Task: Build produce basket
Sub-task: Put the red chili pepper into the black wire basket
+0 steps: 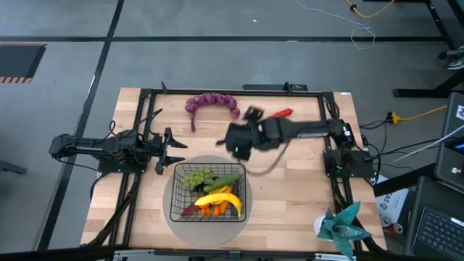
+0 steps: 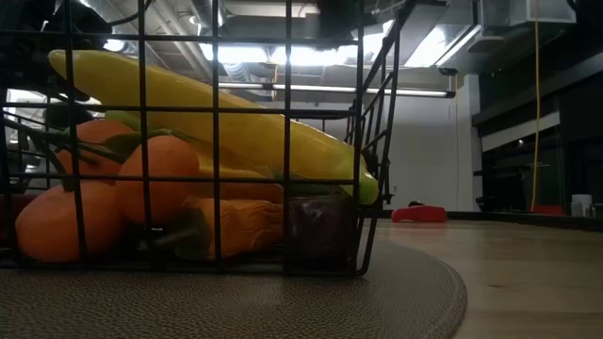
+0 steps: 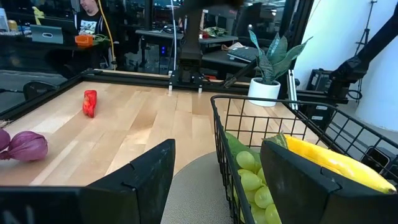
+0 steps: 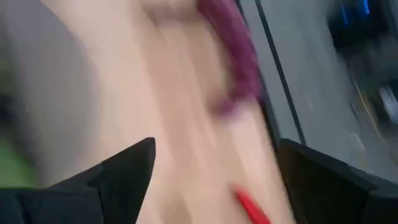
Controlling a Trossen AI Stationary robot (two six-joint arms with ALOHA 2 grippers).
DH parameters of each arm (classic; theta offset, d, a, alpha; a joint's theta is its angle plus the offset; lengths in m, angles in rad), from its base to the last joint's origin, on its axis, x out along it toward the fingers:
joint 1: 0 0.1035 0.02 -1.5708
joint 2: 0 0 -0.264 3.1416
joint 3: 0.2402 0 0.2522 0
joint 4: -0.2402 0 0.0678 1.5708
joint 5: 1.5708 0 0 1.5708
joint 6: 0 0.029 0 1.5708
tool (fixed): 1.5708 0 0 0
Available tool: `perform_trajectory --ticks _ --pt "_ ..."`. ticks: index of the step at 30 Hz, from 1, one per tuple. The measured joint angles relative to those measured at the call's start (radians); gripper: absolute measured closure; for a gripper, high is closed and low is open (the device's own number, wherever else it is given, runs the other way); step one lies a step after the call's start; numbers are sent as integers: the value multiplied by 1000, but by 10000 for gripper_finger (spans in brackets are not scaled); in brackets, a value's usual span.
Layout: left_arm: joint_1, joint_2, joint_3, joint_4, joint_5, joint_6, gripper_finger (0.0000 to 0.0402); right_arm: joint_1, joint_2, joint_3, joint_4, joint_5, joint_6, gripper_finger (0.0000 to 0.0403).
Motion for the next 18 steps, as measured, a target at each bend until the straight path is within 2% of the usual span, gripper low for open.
perform_trajectory --ticks 3,4,6,9,11,18 --pt "0 0 0 0 0 0 170 -102 1 10 -224 2 98 64" --pt "0 0 0 0 0 0 170 -141 1 2 -245 6 113 64" --pt "0 0 0 0 0 0 170 -217 -12 -47 -215 -16 79 64" --pt "0 0 0 0 0 0 170 -336 -17 -121 -143 -128 -32 64" --pt "0 0 0 0 0 0 170 -417 -17 -176 -157 -178 -57 64" --pt "0 0 0 0 -7 0 170 -614 -18 -431 -120 -173 -104 64"
